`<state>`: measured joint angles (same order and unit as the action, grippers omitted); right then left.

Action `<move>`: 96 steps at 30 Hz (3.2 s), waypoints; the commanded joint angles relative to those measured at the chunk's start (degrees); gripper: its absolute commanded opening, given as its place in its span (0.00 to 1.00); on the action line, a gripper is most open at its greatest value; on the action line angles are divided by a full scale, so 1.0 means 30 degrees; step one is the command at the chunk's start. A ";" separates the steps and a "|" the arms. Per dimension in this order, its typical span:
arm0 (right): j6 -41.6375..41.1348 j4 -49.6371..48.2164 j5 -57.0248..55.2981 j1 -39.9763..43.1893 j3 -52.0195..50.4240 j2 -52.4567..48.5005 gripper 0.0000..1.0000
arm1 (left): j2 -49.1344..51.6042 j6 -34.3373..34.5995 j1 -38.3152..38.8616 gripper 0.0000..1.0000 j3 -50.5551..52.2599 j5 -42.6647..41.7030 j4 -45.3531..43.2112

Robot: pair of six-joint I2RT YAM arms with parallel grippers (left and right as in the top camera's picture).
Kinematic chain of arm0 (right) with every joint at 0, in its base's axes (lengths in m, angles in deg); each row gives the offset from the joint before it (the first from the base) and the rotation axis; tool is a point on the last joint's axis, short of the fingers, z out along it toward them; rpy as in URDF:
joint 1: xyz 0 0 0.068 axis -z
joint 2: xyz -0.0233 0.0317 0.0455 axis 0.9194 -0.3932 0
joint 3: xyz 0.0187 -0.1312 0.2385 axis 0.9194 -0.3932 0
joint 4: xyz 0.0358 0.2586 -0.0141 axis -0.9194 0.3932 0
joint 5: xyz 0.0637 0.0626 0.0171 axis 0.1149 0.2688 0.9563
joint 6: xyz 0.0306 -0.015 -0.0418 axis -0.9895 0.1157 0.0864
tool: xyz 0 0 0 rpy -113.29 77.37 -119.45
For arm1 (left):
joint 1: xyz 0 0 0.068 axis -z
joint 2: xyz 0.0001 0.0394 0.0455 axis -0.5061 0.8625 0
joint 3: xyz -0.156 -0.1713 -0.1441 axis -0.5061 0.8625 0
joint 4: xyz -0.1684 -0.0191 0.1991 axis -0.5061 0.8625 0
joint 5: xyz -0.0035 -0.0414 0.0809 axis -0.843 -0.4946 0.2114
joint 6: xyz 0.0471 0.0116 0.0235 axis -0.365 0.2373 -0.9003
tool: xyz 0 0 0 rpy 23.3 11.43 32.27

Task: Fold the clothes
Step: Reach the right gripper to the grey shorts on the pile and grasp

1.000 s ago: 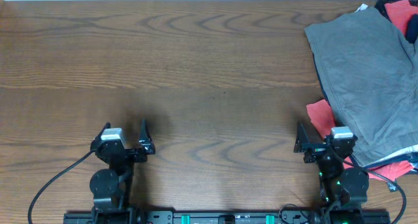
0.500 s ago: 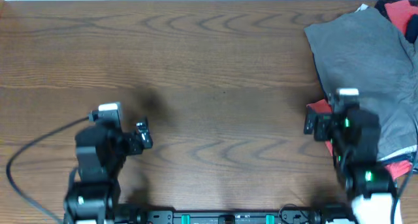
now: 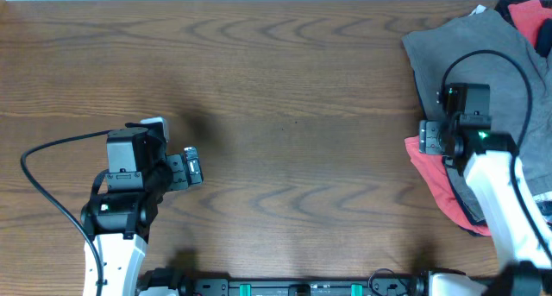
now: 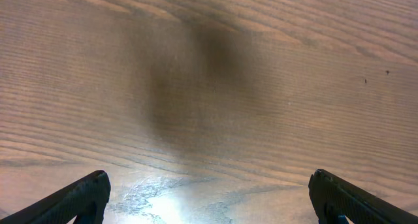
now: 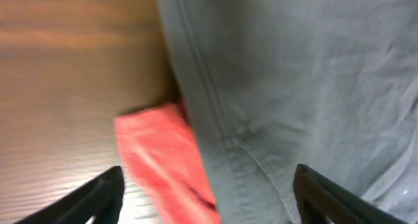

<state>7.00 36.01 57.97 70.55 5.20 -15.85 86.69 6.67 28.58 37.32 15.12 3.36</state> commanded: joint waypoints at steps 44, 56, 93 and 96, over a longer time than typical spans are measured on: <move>-0.1341 -0.1319 -0.2681 0.0780 0.0262 -0.2965 0.24 | 0.0036 0.0175 -0.0015 0.98 -0.0466 -0.0255 0.0029; -0.1333 -0.1231 -0.1392 0.0780 0.0248 -0.2368 0.18 | 0.0036 0.0175 -0.0015 0.98 -0.0466 -0.0255 0.0036; -0.1902 -0.1596 -0.1297 0.0772 0.0590 -0.3636 0.01 | 0.0036 0.0182 -0.0007 0.98 -0.0466 -0.0255 0.0044; -0.1566 -0.0306 0.0146 0.0758 0.2091 -0.2747 0.01 | 0.0036 0.0175 -0.0007 0.98 -0.0466 -0.0255 0.0036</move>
<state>2.30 33.37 55.59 72.21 6.64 -27.08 86.78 6.67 28.58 37.30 14.44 3.36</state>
